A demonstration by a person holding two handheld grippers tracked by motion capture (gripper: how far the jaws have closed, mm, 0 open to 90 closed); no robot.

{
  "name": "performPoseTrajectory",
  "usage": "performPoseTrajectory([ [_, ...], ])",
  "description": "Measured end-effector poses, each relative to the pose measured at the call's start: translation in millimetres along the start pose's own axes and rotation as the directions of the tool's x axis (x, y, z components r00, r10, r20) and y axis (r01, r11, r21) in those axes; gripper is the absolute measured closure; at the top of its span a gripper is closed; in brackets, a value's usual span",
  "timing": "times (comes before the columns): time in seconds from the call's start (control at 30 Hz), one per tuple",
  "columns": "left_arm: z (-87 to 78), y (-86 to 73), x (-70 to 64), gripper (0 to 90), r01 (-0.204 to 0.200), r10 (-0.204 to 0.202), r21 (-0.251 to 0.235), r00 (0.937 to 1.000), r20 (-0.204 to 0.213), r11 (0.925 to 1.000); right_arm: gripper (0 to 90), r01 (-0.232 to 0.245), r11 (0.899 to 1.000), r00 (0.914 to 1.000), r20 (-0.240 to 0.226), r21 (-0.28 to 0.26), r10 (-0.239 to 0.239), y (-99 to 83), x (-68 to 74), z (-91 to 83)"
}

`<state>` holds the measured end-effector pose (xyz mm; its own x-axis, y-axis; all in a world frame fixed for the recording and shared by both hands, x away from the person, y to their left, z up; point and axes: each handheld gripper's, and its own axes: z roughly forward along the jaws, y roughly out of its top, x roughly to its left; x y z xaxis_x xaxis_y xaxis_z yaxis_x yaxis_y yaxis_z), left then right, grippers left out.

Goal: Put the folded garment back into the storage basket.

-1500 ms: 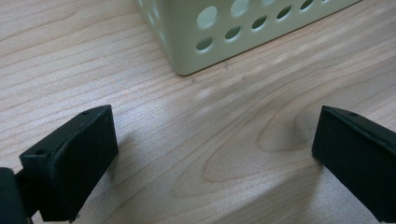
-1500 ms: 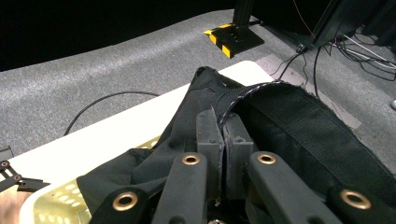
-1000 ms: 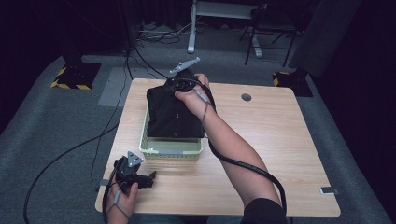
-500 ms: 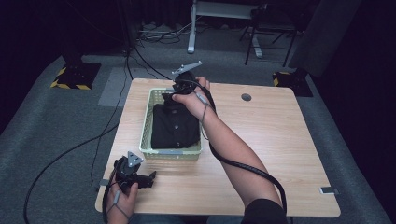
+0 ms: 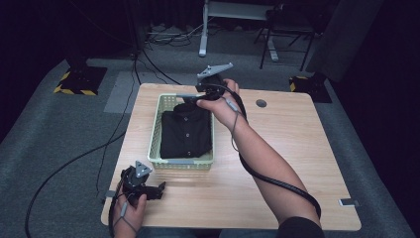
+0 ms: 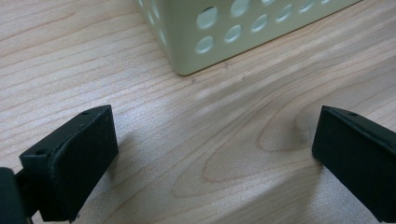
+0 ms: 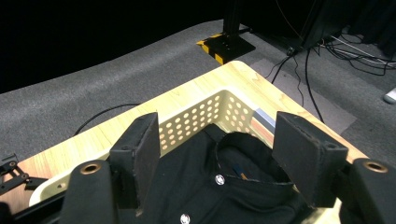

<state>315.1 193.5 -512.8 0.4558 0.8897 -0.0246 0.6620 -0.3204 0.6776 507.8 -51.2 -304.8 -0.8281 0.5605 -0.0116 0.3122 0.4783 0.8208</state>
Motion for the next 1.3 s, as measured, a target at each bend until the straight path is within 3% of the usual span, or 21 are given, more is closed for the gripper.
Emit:
performPoseTrajectory([
  [0.43, -0.1, 0.0, 0.1, 0.3, -0.003, 0.003, 0.001, 1.0, -0.001, 1.0, 30.8, 0.01, 1.0, 0.9996, 0.026, -0.026, -0.01, -7.9, -7.7, -37.1],
  [1.3, -0.1, 0.0, 0.1, 0.3, -0.003, 0.003, 0.001, 1.0, -0.001, 1.0, 29.1, 0.011, 0.999, 0.9994, 0.034, -0.054, -0.009, -24.2, -15.7, -82.2],
])
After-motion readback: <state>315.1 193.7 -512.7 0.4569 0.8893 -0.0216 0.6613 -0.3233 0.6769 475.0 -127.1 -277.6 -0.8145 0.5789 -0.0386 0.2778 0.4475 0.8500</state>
